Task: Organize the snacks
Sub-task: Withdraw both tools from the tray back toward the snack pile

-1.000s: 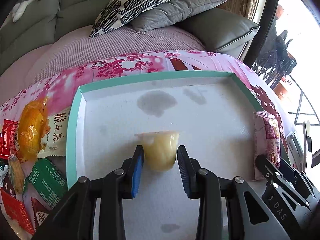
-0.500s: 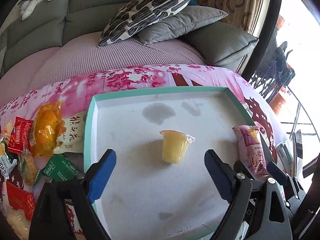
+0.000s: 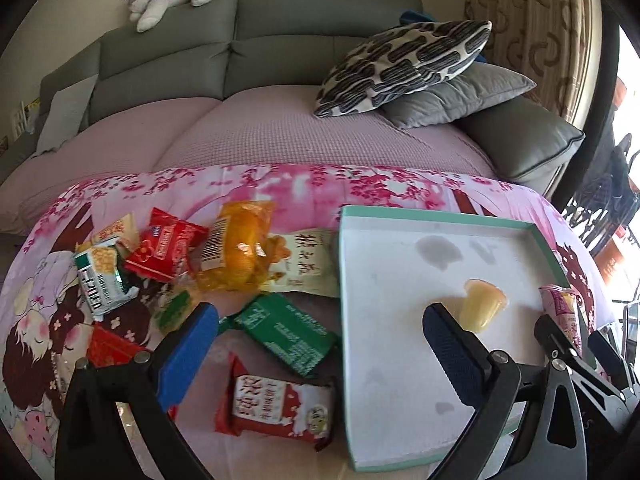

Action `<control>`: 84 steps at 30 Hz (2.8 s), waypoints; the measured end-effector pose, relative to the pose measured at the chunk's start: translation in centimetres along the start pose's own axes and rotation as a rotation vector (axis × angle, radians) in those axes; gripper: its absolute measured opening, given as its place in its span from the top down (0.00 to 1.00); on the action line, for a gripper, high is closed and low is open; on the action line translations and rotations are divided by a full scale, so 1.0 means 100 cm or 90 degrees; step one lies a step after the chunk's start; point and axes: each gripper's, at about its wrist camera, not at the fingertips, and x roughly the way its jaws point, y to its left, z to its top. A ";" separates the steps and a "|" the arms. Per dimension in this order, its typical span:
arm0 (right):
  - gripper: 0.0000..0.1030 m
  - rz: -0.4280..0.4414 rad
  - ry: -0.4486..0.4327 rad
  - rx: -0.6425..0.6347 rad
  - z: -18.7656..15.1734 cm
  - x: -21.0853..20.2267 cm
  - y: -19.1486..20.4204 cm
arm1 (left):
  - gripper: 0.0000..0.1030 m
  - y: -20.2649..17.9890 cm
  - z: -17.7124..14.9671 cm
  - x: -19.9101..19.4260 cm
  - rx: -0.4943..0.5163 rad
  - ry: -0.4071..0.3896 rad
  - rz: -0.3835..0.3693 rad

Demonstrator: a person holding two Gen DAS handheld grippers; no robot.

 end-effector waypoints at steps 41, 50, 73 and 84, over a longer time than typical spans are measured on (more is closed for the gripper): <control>0.11 0.306 0.135 -0.240 -0.071 -0.017 0.196 | 0.01 0.192 -0.064 -0.038 -0.268 0.053 0.072; 0.21 0.270 0.136 -0.246 -0.075 -0.010 0.194 | 0.01 0.187 -0.074 -0.021 -0.242 0.123 0.037; 0.25 0.285 0.145 -0.257 -0.080 -0.012 0.193 | 0.05 0.189 -0.083 -0.009 -0.269 0.156 0.029; 0.28 0.285 0.123 -0.278 -0.073 -0.013 0.189 | 0.06 0.188 -0.083 -0.007 -0.273 0.159 0.032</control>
